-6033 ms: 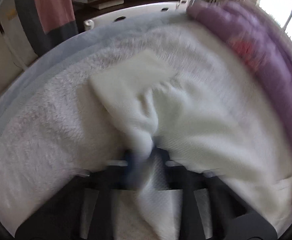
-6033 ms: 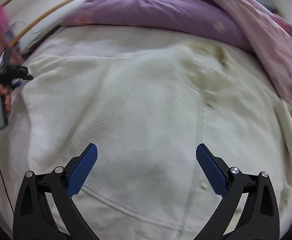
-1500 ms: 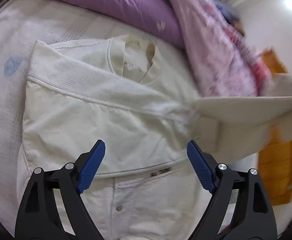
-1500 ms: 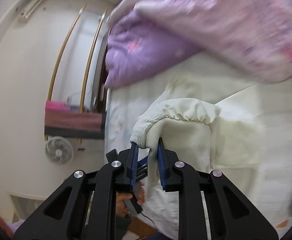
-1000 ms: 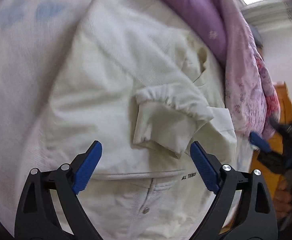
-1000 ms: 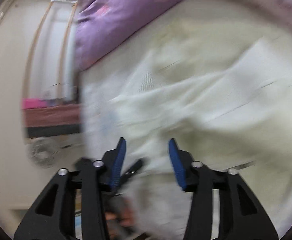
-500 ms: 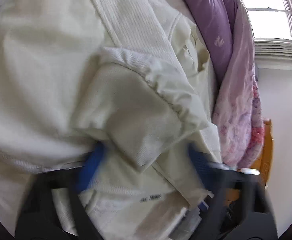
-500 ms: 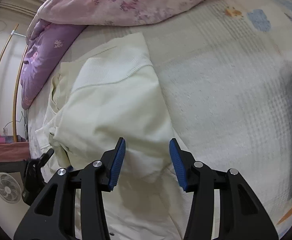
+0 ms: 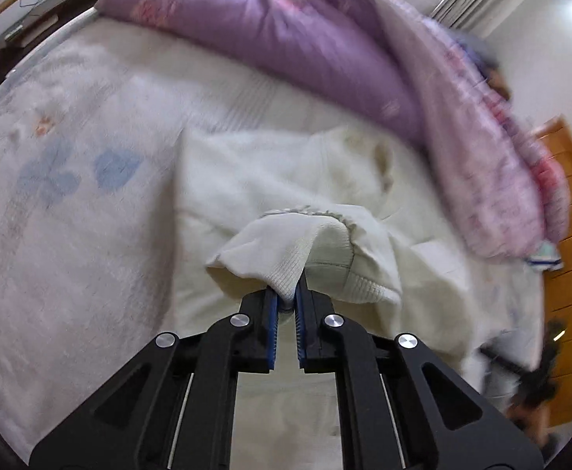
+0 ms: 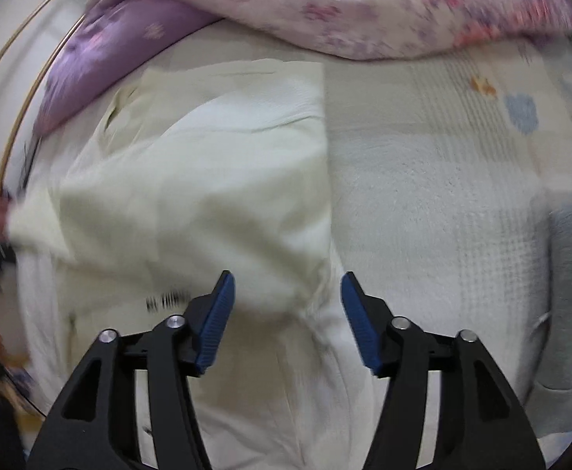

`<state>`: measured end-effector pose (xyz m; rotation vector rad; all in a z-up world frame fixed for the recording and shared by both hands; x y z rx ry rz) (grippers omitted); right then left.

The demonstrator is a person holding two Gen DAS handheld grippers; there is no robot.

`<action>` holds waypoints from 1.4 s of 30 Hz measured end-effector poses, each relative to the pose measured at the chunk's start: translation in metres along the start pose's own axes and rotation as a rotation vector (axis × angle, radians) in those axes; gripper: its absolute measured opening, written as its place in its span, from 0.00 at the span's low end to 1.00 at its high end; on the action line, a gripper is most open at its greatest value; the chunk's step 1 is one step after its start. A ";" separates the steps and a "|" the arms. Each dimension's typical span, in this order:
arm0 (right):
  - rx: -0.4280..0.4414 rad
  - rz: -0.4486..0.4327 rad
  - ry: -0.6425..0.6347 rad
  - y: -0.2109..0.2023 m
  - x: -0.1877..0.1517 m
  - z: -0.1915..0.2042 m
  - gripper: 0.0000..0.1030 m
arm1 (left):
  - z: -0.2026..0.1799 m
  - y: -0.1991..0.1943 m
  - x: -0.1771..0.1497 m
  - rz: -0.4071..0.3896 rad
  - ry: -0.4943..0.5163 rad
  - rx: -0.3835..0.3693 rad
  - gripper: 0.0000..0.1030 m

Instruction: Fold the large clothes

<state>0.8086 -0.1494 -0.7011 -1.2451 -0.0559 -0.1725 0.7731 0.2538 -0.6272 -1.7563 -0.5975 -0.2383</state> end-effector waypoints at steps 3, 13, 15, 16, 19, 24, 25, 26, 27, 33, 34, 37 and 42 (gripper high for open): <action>-0.022 -0.023 -0.121 0.012 -0.019 0.018 0.62 | -0.019 -0.013 0.014 -0.037 0.039 -0.037 0.07; -0.017 -0.318 -0.010 0.000 0.034 0.000 0.08 | -0.054 -0.024 0.030 -0.064 0.162 -0.051 0.07; -0.029 -0.359 -0.017 -0.011 0.036 -0.008 0.08 | -0.061 -0.022 0.026 -0.057 0.208 -0.040 0.07; -0.054 -0.362 -0.023 -0.007 0.035 -0.010 0.08 | -0.063 -0.018 0.021 -0.044 0.227 -0.038 0.07; -0.143 -0.279 -0.014 0.023 0.019 -0.026 0.13 | -0.052 0.008 -0.003 0.039 0.259 0.007 0.07; -0.108 -0.135 0.161 0.046 -0.016 -0.051 0.38 | -0.005 0.044 -0.055 0.197 0.241 0.079 0.07; -0.094 -0.122 0.172 0.046 -0.018 -0.050 0.39 | 0.005 0.051 -0.063 0.222 0.230 0.096 0.07; -0.078 -0.116 0.173 0.045 -0.019 -0.047 0.39 | 0.017 0.058 -0.073 0.245 0.211 0.111 0.07; -0.075 -0.099 0.160 0.044 -0.021 -0.041 0.40 | 0.024 0.062 -0.079 0.257 0.199 0.110 0.07; -0.009 -0.161 0.116 -0.015 -0.015 0.003 0.49 | 0.027 0.054 -0.076 0.202 0.206 0.100 0.07; 0.014 -0.170 0.111 -0.020 -0.009 0.011 0.49 | 0.026 0.053 -0.076 0.197 0.218 0.096 0.07; 0.134 -0.144 0.057 -0.014 0.016 0.055 0.46 | 0.019 0.047 -0.072 0.175 0.213 0.067 0.07; 0.183 -0.143 -0.007 0.004 0.034 0.113 0.36 | 0.017 0.033 -0.058 0.135 0.233 0.140 0.07</action>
Point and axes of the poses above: each gripper's, at about its wrist camera, not at the fingertips, and y roughly the way its jaws point, z to its left, x to its top, the point moved 9 cm from there along y, roughly the way its jaws point, and after that the axes turned 14 degrees about y, right-handed, at the moved point
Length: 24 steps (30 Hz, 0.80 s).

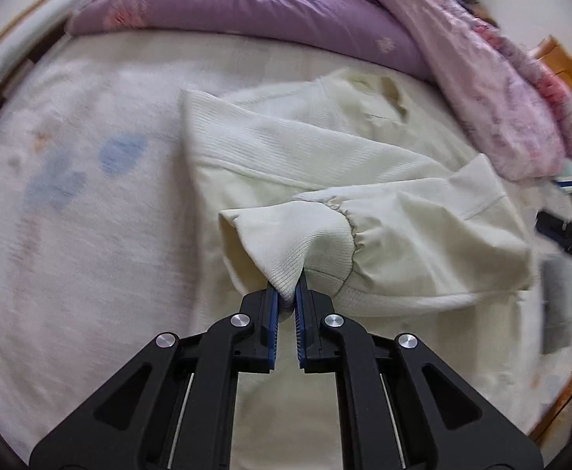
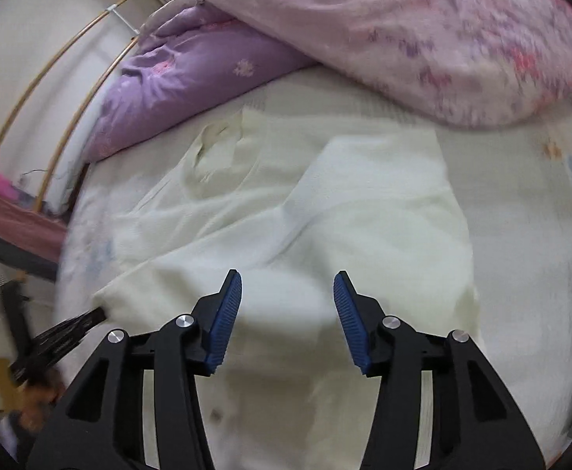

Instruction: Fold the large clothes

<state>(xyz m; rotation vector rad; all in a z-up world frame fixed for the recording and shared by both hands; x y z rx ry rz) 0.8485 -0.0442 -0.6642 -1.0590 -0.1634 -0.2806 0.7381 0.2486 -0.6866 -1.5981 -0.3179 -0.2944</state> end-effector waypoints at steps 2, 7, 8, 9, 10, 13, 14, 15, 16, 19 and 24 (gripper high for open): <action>-0.080 -0.022 -0.037 0.029 0.016 -0.005 0.24 | 0.014 0.014 -0.005 0.047 -0.040 0.017 0.07; -0.179 0.134 0.064 0.099 0.015 -0.068 0.00 | 0.026 0.054 -0.028 0.156 -0.099 -0.035 0.07; -0.157 0.138 0.075 0.102 0.016 -0.071 0.00 | 0.027 0.059 -0.030 0.166 -0.106 -0.039 0.07; -0.160 0.136 0.065 0.101 0.016 -0.071 0.00 | 0.027 0.062 -0.031 0.177 -0.112 -0.041 0.07; -0.180 0.133 0.047 0.102 0.016 -0.068 0.00 | 0.028 0.063 -0.031 0.180 -0.120 -0.043 0.08; -0.166 0.146 0.039 0.096 0.016 -0.059 0.06 | 0.031 0.057 -0.028 0.188 -0.168 -0.071 0.13; -0.148 0.146 0.046 0.092 0.019 -0.055 0.11 | 0.033 0.049 -0.025 0.182 -0.186 -0.088 0.16; -0.124 0.129 0.044 0.081 0.026 -0.051 0.18 | 0.037 0.041 -0.021 0.160 -0.198 -0.096 0.22; -0.114 0.108 0.035 0.073 0.032 -0.049 0.23 | 0.041 0.033 -0.016 0.126 -0.210 -0.102 0.28; -0.134 0.045 0.005 0.052 0.058 -0.051 0.44 | 0.065 0.006 0.008 0.017 -0.272 -0.085 0.61; -0.193 0.017 0.025 0.049 0.098 -0.076 0.46 | 0.091 0.024 0.043 0.023 -0.287 -0.045 0.62</action>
Point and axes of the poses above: each gripper's, at about its wrist camera, not at the fingertips, and y roughly the way its jaws point, z to its left, x to its top, the point moved 9 cm from there along y, roughly the way its jaws point, and after that the axes turned 14 degrees about y, right-handed, at the moved point
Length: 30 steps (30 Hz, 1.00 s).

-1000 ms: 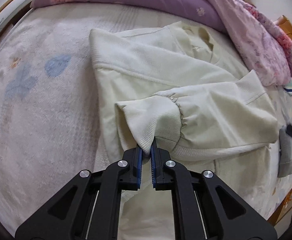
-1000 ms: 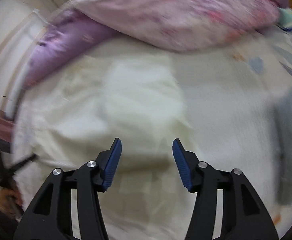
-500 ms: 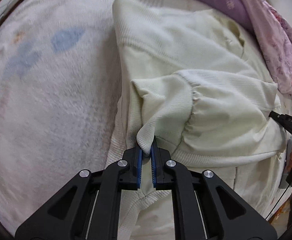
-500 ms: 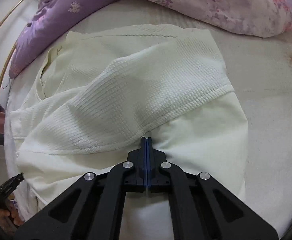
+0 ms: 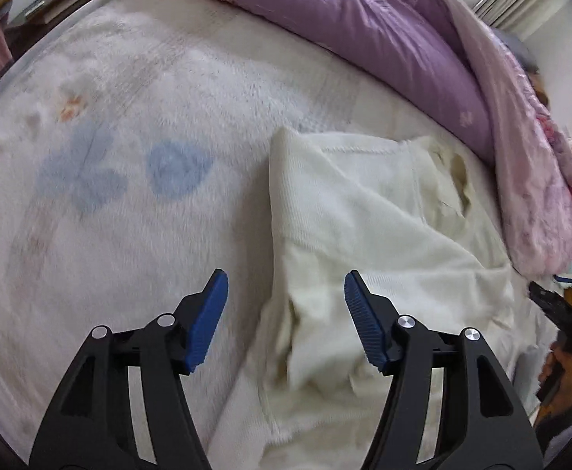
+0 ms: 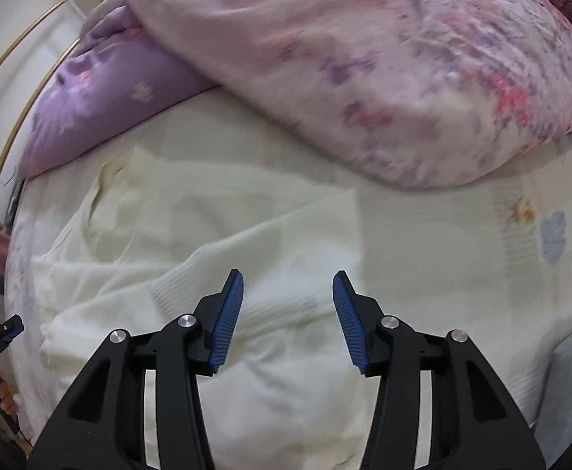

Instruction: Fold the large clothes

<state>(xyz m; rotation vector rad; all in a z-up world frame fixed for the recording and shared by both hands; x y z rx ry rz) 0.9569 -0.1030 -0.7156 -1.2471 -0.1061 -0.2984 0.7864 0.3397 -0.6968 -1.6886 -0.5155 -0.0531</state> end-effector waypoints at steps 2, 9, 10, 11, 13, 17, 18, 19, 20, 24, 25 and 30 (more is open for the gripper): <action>-0.012 0.007 0.011 0.005 0.012 -0.006 0.48 | -0.002 0.018 0.013 0.030 0.025 0.014 0.62; -0.041 0.040 0.028 0.033 0.032 -0.013 0.53 | -0.003 0.067 0.062 0.046 0.045 0.064 0.62; -0.036 0.051 0.038 0.040 0.033 -0.015 0.53 | 0.000 0.072 0.066 0.045 0.043 0.071 0.63; -0.036 0.056 0.036 0.046 0.033 -0.016 0.54 | 0.002 0.077 0.070 0.050 0.043 0.075 0.63; -0.017 0.070 0.050 0.059 0.032 -0.021 0.54 | 0.007 0.089 0.075 0.062 0.044 0.077 0.63; 0.057 0.028 0.124 0.071 0.039 -0.031 0.62 | 0.007 0.105 0.079 0.072 0.053 0.102 0.63; 0.083 0.027 0.128 0.072 0.040 -0.032 0.63 | 0.006 0.110 0.078 0.079 0.067 0.118 0.58; 0.098 0.034 0.136 0.077 0.040 -0.035 0.63 | 0.007 0.112 0.078 0.077 0.077 0.139 0.53; 0.107 0.031 0.139 0.078 0.041 -0.038 0.65 | 0.009 0.113 0.078 0.064 0.089 0.157 0.43; 0.230 0.006 0.136 0.069 0.045 -0.030 0.10 | -0.001 0.101 0.081 -0.009 0.131 0.130 0.11; 0.252 -0.005 0.139 0.061 0.046 -0.029 0.09 | -0.005 0.092 0.081 -0.042 0.164 0.140 0.10; 0.286 -0.100 0.053 -0.002 0.040 -0.021 0.07 | -0.017 0.030 0.059 -0.153 0.243 0.135 0.10</action>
Point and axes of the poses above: each gripper's, at about its wrist camera, not at the fingertips, and y roughly the way its jaws point, z to its left, x to its top, the point moved 9 cm from there along y, roughly the way its jaws point, and after that the axes turned 14 degrees about y, right-handed, at the moved point
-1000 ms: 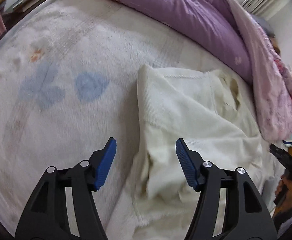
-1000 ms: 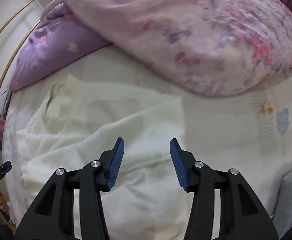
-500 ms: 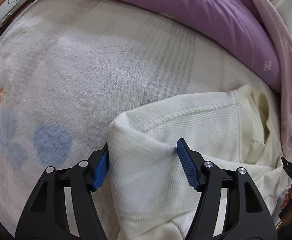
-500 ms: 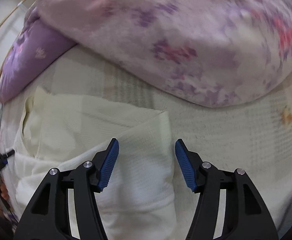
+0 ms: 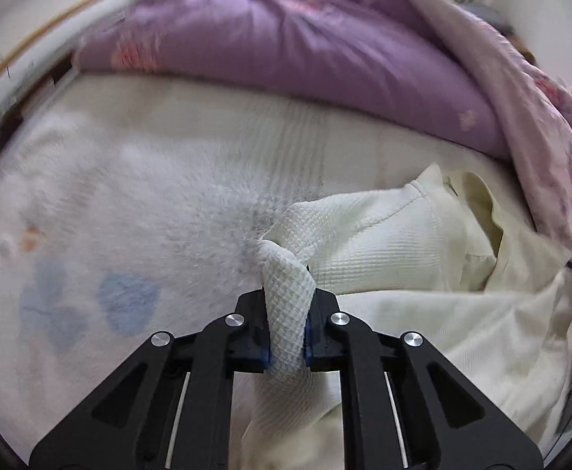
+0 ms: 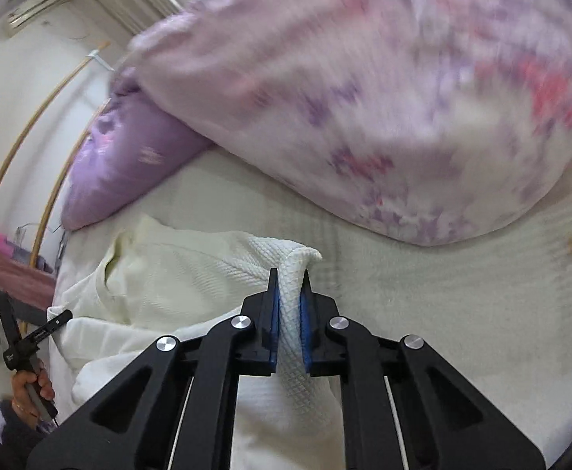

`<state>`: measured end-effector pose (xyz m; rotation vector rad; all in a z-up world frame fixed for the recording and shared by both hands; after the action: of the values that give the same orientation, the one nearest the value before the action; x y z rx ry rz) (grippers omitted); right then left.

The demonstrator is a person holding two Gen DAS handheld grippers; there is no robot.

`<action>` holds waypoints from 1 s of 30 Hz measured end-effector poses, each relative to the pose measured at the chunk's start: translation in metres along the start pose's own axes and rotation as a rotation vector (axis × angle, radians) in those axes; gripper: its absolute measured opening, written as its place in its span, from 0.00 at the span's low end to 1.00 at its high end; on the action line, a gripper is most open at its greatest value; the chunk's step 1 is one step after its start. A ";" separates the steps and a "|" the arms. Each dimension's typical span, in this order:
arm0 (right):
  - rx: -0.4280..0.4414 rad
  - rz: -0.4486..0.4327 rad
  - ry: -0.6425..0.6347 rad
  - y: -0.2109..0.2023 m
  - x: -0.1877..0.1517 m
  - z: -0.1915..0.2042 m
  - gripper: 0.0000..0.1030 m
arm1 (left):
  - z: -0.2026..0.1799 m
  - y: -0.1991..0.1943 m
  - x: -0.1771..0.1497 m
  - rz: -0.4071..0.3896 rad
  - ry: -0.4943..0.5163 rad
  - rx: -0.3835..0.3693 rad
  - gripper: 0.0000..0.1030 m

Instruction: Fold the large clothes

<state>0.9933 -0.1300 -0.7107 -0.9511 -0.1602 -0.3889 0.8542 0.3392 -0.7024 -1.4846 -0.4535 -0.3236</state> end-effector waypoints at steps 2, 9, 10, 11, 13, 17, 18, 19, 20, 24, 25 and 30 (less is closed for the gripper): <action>-0.004 -0.028 -0.049 -0.029 -0.009 0.009 0.07 | -0.003 -0.026 -0.012 -0.031 -0.013 -0.029 0.10; -0.030 -0.017 -0.033 -0.125 -0.105 -0.012 0.05 | -0.033 -0.103 -0.090 -0.052 -0.108 -0.102 0.11; -0.033 -0.011 -0.019 -0.130 -0.118 -0.015 0.05 | -0.036 -0.114 -0.107 -0.040 -0.125 -0.112 0.11; -0.043 0.003 0.000 -0.139 -0.134 -0.023 0.05 | -0.038 -0.118 -0.131 -0.003 -0.137 -0.121 0.11; -0.076 0.021 0.038 -0.148 -0.161 -0.042 0.05 | -0.044 -0.127 -0.166 0.025 -0.169 -0.129 0.13; -0.119 0.104 0.201 -0.157 -0.208 -0.077 0.10 | -0.044 -0.128 -0.222 0.109 -0.299 -0.149 0.32; -0.124 0.120 0.242 -0.160 -0.216 -0.079 0.10 | -0.043 -0.134 -0.231 0.103 -0.343 -0.159 0.36; -0.120 0.123 0.267 -0.164 -0.220 -0.078 0.11 | -0.045 -0.141 -0.237 0.089 -0.380 -0.169 0.39; -0.121 0.125 0.291 -0.170 -0.226 -0.075 0.12 | -0.046 -0.148 -0.242 0.083 -0.404 -0.166 0.46; -0.082 0.127 0.310 -0.187 -0.242 -0.049 0.28 | -0.061 -0.173 -0.250 0.046 -0.530 -0.207 0.63; -0.059 0.160 0.337 -0.185 -0.249 -0.040 0.42 | -0.064 -0.176 -0.250 0.044 -0.557 -0.209 0.68; 0.005 0.215 0.585 -0.181 -0.278 -0.027 0.55 | -0.084 -0.195 -0.236 -0.032 -0.711 -0.270 0.72</action>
<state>0.6658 -0.1758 -0.6725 -0.8062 0.4694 -0.4513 0.5626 0.2265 -0.6474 -1.8433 -1.0292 0.1419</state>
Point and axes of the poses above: each gripper's, at about its wrist camera, not at the fingertips, and y roughly the way its jaws point, z to its left, x to its top, the point moved 9 cm from there along y, roughly the way its jaws point, and after that the axes turned 14 degrees about y, right-handed, at the moved point
